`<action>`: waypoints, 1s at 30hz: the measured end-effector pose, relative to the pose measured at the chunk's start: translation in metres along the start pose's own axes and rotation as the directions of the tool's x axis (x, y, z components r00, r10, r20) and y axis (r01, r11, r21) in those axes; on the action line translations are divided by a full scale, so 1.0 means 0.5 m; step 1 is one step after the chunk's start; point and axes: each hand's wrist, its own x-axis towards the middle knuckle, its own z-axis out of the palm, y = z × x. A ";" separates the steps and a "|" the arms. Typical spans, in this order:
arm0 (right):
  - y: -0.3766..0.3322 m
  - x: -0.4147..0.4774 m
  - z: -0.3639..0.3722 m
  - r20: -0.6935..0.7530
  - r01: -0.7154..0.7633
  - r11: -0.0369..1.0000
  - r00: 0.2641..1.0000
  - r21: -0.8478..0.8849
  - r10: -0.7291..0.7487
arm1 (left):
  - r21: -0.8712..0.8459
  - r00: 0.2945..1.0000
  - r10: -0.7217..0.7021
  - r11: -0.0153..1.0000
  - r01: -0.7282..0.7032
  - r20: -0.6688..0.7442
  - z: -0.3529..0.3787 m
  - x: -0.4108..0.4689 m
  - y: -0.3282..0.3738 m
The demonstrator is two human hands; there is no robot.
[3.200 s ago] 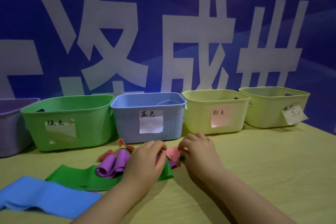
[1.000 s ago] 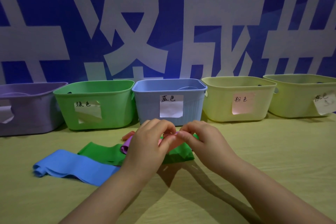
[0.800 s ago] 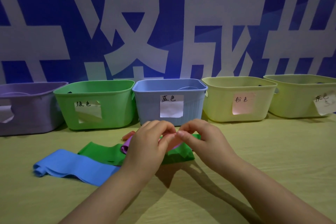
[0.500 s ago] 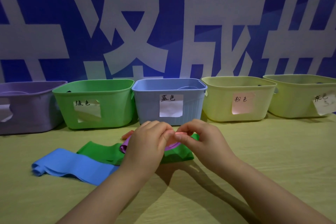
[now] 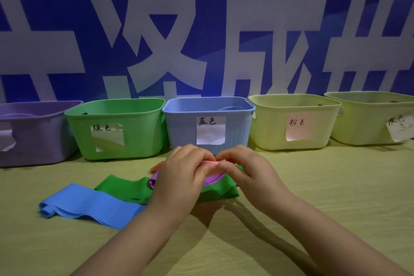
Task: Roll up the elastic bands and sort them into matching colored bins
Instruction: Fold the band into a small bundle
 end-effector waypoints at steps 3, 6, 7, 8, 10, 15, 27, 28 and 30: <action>-0.004 -0.003 0.000 -0.059 0.013 0.998 0.998 0.056 -0.010 | -0.061 0.999 -0.052 0.997 0.050 -0.018 -0.001 0.002 0.000; -0.004 -0.004 0.000 -0.111 0.028 0.999 0.994 0.039 -0.023 | -0.051 0.999 -0.049 0.998 0.049 -0.008 0.000 0.002 0.004; -0.004 -0.003 0.000 -0.113 0.023 0.999 0.993 0.034 -0.019 | -0.043 0.999 -0.046 0.998 0.046 -0.004 0.000 0.001 0.004; -0.005 -0.002 0.000 -0.113 0.022 1.000 0.993 0.014 -0.020 | -0.040 0.999 -0.046 0.998 0.046 0.000 0.000 0.001 0.005; -0.001 -0.001 0.001 -0.109 0.030 0.999 0.993 -0.039 -0.034 | -0.050 0.999 -0.045 0.998 0.045 0.004 -0.001 0.000 0.006; 0.002 0.000 -0.001 -0.070 0.037 0.993 0.997 -0.108 -0.044 | -0.049 1.000 -0.021 0.999 0.021 0.002 -0.003 -0.001 0.007; -0.010 -0.006 -0.005 -0.121 0.035 0.999 0.992 0.019 -0.032 | -0.058 0.999 -0.035 0.998 0.036 0.022 -0.007 0.001 0.005; -0.009 -0.006 -0.005 -0.131 0.045 0.999 0.990 0.010 -0.044 | -0.063 0.999 -0.034 0.997 0.036 0.029 -0.006 0.001 0.006; -0.008 -0.005 -0.007 -0.140 0.047 0.999 0.989 0.010 -0.045 | -0.070 0.999 -0.030 0.997 0.032 0.031 -0.005 0.000 0.008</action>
